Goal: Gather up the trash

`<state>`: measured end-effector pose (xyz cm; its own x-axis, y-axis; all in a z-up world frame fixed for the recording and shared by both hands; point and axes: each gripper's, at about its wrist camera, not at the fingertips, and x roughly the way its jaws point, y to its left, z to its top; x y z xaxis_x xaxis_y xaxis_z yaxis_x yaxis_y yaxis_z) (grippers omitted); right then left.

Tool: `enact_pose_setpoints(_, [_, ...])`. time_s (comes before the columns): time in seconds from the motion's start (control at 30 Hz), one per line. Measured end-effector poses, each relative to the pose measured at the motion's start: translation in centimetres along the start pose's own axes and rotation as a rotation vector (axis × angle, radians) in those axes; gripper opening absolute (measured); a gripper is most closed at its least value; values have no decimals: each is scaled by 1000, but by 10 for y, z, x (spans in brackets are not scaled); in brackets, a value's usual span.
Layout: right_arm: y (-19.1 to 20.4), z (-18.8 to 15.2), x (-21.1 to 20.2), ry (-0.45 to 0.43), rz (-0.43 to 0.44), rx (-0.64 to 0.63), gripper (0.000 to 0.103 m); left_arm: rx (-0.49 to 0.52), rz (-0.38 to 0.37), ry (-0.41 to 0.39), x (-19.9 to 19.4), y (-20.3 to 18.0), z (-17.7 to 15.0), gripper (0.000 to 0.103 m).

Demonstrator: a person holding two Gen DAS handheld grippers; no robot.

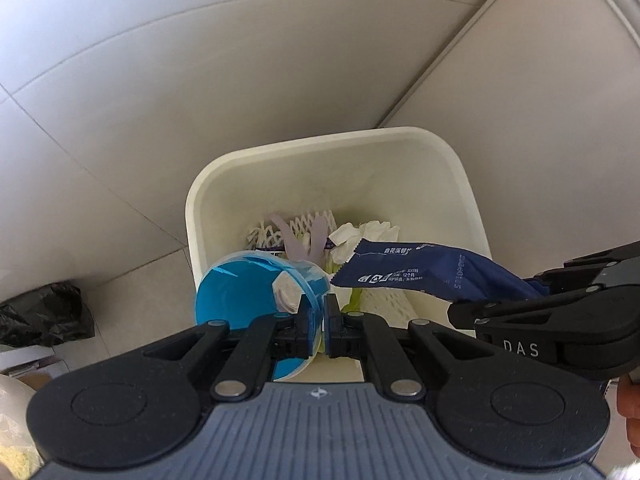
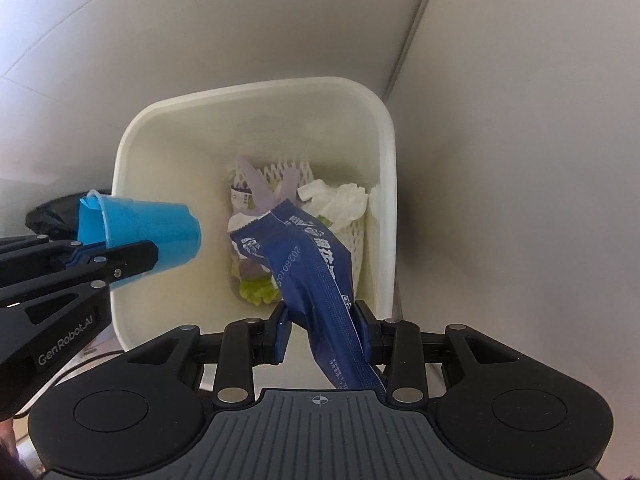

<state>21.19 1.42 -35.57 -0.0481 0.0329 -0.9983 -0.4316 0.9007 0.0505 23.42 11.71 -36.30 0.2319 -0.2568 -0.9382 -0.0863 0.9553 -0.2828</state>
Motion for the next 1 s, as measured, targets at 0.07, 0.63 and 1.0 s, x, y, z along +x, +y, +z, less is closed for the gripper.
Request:
enact_pose_setpoints(0.07, [-1, 0, -2, -2, 3, -11, 36, 1, 7, 10, 3, -1, 0, 9])
enact_pose_setpoints(0.63, [-3, -10, -10, -12, -4, -23, 67, -20, 40, 4, -9, 1, -10, 46])
enact_pose_setpoints(1.0, [-10, -36, -68, -87, 31, 42, 81, -40, 123, -53, -65, 0, -19, 73])
